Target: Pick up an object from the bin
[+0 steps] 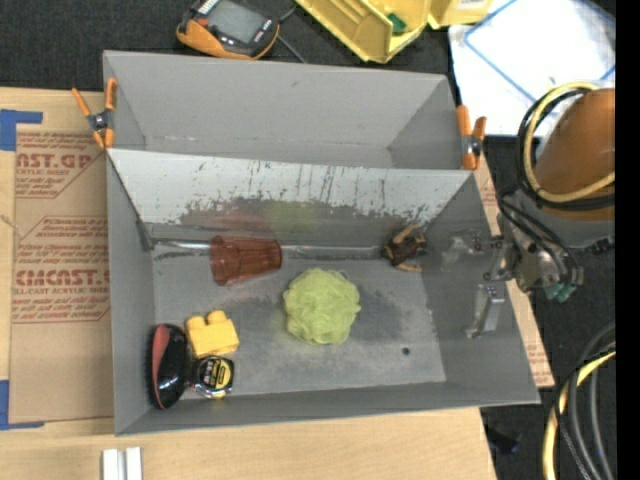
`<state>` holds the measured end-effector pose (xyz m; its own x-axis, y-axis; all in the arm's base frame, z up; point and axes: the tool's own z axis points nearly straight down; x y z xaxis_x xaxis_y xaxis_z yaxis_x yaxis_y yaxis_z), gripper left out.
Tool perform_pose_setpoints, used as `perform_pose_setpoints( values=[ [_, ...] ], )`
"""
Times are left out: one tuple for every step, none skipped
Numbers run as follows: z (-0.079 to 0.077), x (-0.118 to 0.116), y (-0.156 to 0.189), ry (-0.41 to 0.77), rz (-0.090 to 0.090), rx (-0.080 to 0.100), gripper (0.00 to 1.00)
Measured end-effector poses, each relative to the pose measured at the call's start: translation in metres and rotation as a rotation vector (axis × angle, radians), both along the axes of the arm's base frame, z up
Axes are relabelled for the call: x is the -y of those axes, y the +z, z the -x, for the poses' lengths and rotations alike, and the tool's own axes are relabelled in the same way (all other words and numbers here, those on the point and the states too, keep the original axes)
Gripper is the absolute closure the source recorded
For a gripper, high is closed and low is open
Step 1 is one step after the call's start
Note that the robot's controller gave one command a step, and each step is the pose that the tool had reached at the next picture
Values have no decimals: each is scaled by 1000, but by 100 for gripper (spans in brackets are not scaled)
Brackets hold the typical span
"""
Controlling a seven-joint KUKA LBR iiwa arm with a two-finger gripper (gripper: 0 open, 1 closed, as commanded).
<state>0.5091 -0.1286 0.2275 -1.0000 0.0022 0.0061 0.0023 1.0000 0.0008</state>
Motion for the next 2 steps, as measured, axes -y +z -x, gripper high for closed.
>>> perform_pose_setpoints(
  values=[
    [-2, -1, 5, 2, 1, 8, 0],
    [-25, -96, -88, 306, 0, 9, 0]
  ],
)
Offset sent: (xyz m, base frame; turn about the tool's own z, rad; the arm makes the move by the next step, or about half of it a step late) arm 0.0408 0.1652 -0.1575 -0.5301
